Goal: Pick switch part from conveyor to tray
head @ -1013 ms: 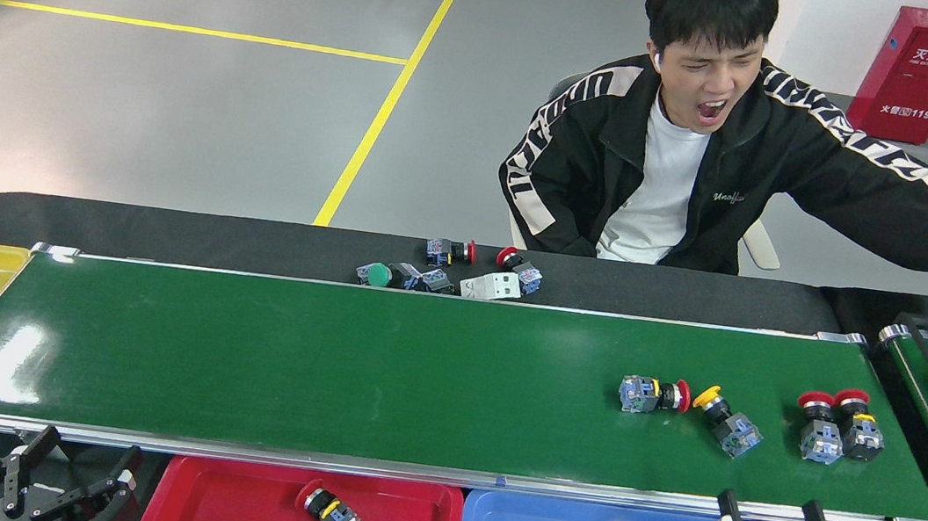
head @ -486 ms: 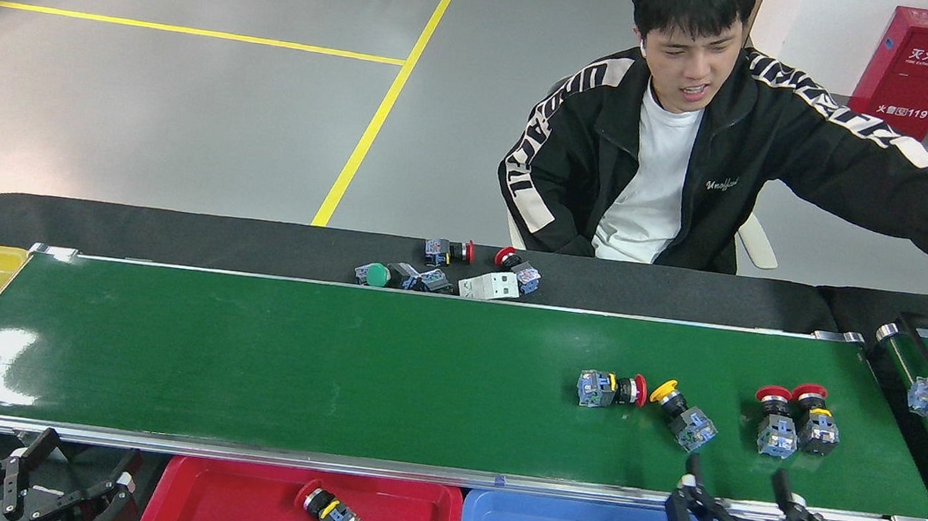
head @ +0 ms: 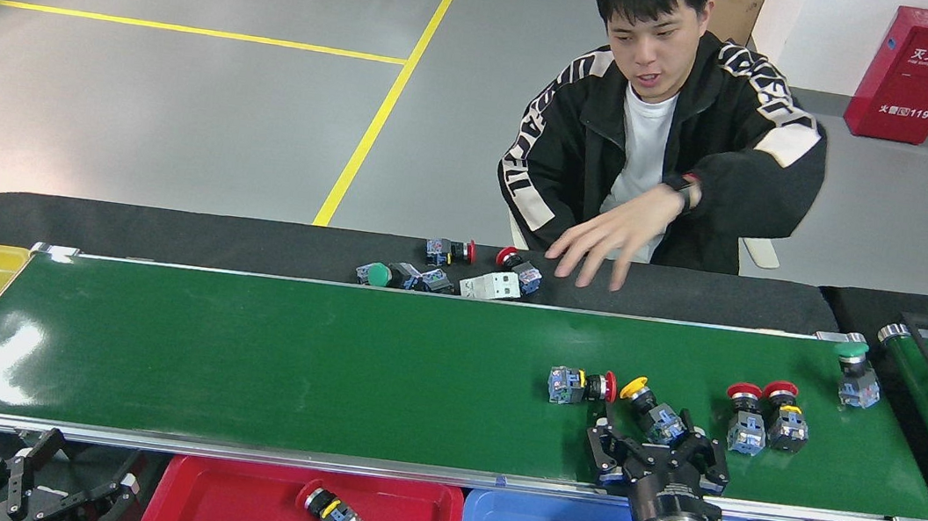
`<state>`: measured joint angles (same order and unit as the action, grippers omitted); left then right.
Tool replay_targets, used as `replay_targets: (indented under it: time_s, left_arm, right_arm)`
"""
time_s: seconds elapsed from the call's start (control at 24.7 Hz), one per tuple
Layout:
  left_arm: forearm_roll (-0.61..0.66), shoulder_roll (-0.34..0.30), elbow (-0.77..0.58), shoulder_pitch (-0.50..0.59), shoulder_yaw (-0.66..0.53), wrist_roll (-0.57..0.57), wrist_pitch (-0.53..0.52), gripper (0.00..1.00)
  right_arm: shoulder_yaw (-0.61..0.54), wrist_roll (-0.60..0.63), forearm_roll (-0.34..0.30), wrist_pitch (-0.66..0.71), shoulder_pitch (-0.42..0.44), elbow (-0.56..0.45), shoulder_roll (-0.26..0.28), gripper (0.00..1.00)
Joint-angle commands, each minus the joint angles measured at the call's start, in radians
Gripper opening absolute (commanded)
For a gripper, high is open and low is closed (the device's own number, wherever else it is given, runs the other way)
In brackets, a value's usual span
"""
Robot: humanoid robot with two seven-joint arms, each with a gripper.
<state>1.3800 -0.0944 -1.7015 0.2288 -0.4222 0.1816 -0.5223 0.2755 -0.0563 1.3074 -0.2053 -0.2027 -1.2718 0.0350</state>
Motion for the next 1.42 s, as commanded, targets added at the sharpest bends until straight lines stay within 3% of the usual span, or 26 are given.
replay_targets:
  time_s: [0.0, 0.04, 0.12, 0.45, 0.57, 0.77, 0.89, 0.97, 1.01, 1.05, 1.38]
  left_arm:
    - [-0.003, -0.001, -0.015, -0.003, -0.001, -0.007, -0.001, 1.0]
    - [-0.001, -0.001, -0.017, -0.003, -0.001, -0.007, -0.001, 1.0]
    - [-0.001, -0.001, -0.015, -0.003, 0.0, -0.008, -0.001, 1.0]
    - [0.005, 0.002, -0.015, -0.022, 0.079, -0.007, 0.004, 1.0]
    - [0.01, 0.002, -0.013, -0.048, 0.154, -0.002, 0.015, 1.0]
    - [0.097, 0.007, 0.029, -0.151, 0.31, 0.001, 0.157, 1.0]
    - [0.132, 0.025, 0.114, -0.233, 0.399, 0.001, 0.243, 1.0]
    - [0.146, 0.038, 0.152, -0.27, 0.441, 0.001, 0.275, 1.0]
    - [0.146, 0.042, 0.158, -0.279, 0.445, 0.001, 0.275, 1.0]
    - [0.146, 0.047, 0.158, -0.281, 0.447, 0.001, 0.275, 1.0]
    - [0.148, 0.051, 0.155, -0.281, 0.447, 0.001, 0.271, 1.0]
  right_arm:
    - [0.001, -0.02, -0.013, 0.021, -0.014, -0.003, 0.002, 0.53]
    - [0.001, -0.02, -0.022, 0.032, -0.014, -0.003, -0.003, 0.3]
    - [0.001, -0.022, -0.04, 0.053, -0.009, -0.008, -0.003, 0.19]
    - [0.001, -0.017, -0.051, 0.161, 0.009, -0.052, 0.0, 0.09]
    - [0.002, -0.016, -0.05, 0.214, 0.057, -0.133, 0.002, 0.09]
    - [0.06, -0.017, -0.048, 0.349, 0.197, -0.342, 0.0, 0.11]
    - [0.113, -0.016, -0.048, 0.468, 0.313, -0.44, 0.005, 0.28]
    - [0.148, -0.02, -0.045, 0.535, 0.341, -0.446, -0.012, 0.64]
    - [0.175, -0.02, -0.043, 0.537, 0.344, -0.446, -0.023, 0.92]
    - [0.185, -0.02, -0.043, 0.535, 0.345, -0.446, -0.023, 0.97]
    - [0.171, -0.022, -0.045, 0.517, 0.29, -0.425, -0.046, 0.97]
